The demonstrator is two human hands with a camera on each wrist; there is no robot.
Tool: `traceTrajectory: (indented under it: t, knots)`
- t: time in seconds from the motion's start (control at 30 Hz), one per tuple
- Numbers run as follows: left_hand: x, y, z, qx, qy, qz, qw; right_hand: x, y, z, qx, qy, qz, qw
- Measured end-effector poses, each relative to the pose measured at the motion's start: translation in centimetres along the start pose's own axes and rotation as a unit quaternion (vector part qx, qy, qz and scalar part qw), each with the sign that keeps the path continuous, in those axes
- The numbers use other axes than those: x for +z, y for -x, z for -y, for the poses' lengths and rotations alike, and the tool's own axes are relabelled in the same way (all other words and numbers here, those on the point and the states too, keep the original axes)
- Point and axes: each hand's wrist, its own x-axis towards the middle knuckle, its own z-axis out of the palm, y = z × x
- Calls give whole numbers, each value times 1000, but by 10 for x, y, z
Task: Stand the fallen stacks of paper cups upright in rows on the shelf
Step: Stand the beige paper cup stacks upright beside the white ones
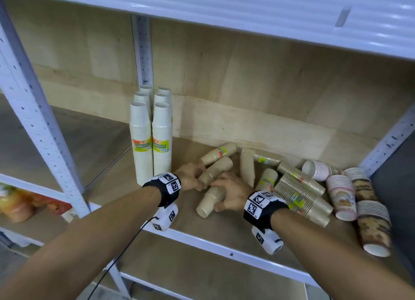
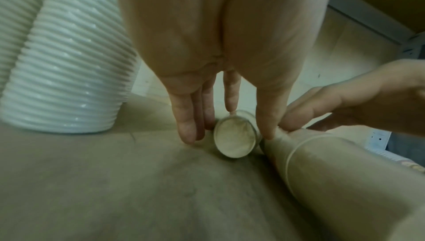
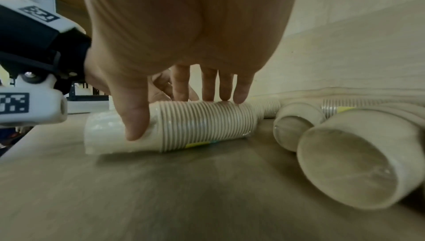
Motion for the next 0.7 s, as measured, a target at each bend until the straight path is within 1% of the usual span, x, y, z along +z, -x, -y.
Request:
traceTrajectory:
  t: [0.17,0.3,0.43,0.6,0.7]
  knots:
    - [8,-4,3,5,15,-18,1000,16,0,1,1,46,-21,999]
    - [11,-6,4,11,7,-28,1000,17,5,5,-15,66,-45,997]
    - [11,-5,4,7,5,-32,999,18,8,5,-26,67,-71,995]
    - [4,-4,1,8,-19,-26,999,12,10,4,-24,63,-77,995]
    - [-6,-4,-6,11,-31,-21,999,1,12,7,-6,28,-100,995]
